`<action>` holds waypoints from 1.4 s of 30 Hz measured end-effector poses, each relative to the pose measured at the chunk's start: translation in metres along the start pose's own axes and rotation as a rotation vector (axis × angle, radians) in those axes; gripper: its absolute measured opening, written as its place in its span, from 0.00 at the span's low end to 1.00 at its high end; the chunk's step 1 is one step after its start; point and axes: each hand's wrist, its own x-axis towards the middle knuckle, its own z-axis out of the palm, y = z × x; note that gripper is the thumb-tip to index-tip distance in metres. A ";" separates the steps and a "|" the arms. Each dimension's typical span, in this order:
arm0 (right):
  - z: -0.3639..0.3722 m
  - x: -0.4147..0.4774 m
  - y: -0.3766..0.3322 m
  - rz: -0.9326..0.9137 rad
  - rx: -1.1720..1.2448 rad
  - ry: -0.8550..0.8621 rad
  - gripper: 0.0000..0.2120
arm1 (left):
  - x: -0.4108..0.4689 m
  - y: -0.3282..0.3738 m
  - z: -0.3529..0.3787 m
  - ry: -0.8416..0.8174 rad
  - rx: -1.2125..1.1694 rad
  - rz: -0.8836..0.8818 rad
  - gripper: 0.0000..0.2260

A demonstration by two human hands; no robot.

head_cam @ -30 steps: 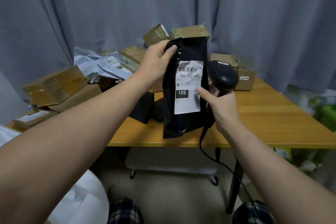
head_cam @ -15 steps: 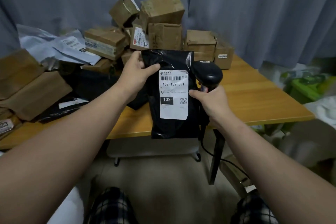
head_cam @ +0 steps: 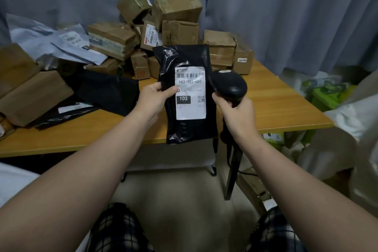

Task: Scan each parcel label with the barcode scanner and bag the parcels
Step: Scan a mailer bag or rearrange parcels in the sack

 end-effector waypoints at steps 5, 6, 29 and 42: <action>0.003 -0.030 -0.009 -0.035 -0.066 -0.053 0.23 | -0.006 0.000 0.009 0.042 -0.026 0.038 0.09; 0.003 -0.033 -0.012 -0.037 -0.065 -0.042 0.21 | -0.009 0.000 0.011 0.044 -0.035 0.041 0.08; 0.002 -0.053 -0.016 -0.103 -0.073 -0.011 0.20 | -0.021 0.002 0.011 0.078 -0.066 0.057 0.07; 0.003 -0.057 -0.013 -0.109 -0.063 -0.037 0.18 | -0.019 -0.003 0.008 0.081 -0.054 0.056 0.10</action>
